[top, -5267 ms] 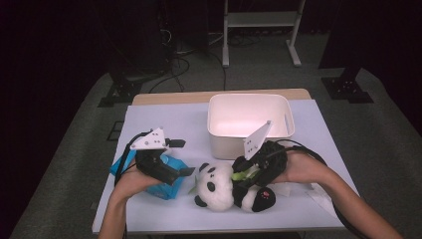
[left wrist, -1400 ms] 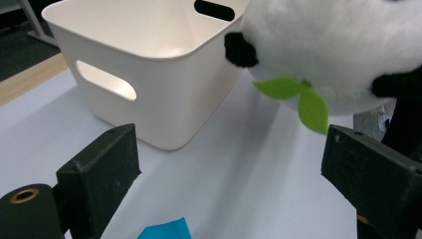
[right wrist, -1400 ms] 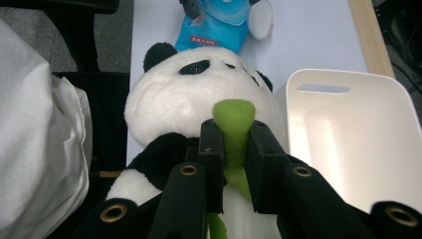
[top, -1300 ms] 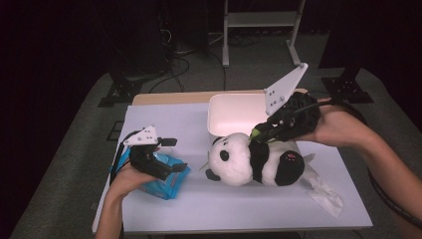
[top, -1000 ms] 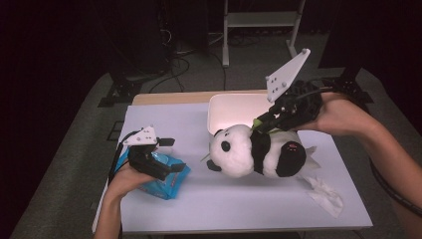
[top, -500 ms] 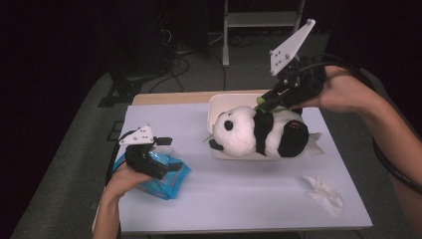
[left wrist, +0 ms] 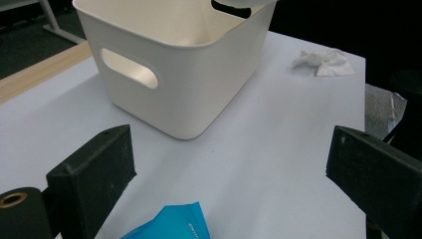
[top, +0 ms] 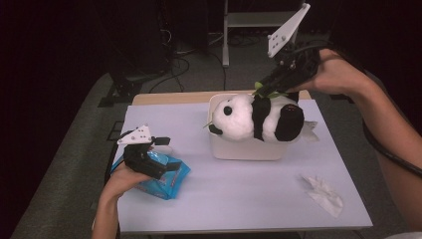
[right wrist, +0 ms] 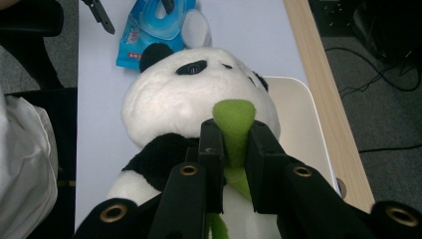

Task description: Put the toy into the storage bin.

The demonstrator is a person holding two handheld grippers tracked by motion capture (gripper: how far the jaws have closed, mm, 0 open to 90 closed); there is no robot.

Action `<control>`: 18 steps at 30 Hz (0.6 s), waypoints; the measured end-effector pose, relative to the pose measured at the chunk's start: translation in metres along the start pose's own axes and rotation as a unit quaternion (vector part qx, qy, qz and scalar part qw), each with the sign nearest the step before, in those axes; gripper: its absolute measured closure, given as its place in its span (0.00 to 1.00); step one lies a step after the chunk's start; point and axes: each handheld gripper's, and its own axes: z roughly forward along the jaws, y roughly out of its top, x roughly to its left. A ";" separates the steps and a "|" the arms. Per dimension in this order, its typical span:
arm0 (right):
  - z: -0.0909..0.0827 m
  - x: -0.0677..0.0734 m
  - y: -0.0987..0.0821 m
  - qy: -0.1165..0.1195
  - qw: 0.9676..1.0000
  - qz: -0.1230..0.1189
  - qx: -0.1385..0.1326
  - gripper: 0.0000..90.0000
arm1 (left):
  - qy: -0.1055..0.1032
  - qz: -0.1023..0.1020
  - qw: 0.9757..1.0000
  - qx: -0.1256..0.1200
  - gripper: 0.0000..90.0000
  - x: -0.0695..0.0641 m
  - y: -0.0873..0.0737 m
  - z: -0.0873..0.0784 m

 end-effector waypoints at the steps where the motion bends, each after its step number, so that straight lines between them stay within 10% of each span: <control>1: 0.002 -0.007 0.000 -0.001 1.000 0.002 0.003 0.87 | 0.001 -0.001 1.000 -0.001 0.04 0.000 0.000 0.000; 18: 0.036 -0.052 -0.009 0.010 1.000 0.022 0.004 0.87 | 0.010 -0.004 1.000 -0.011 0.04 0.001 0.000 -0.008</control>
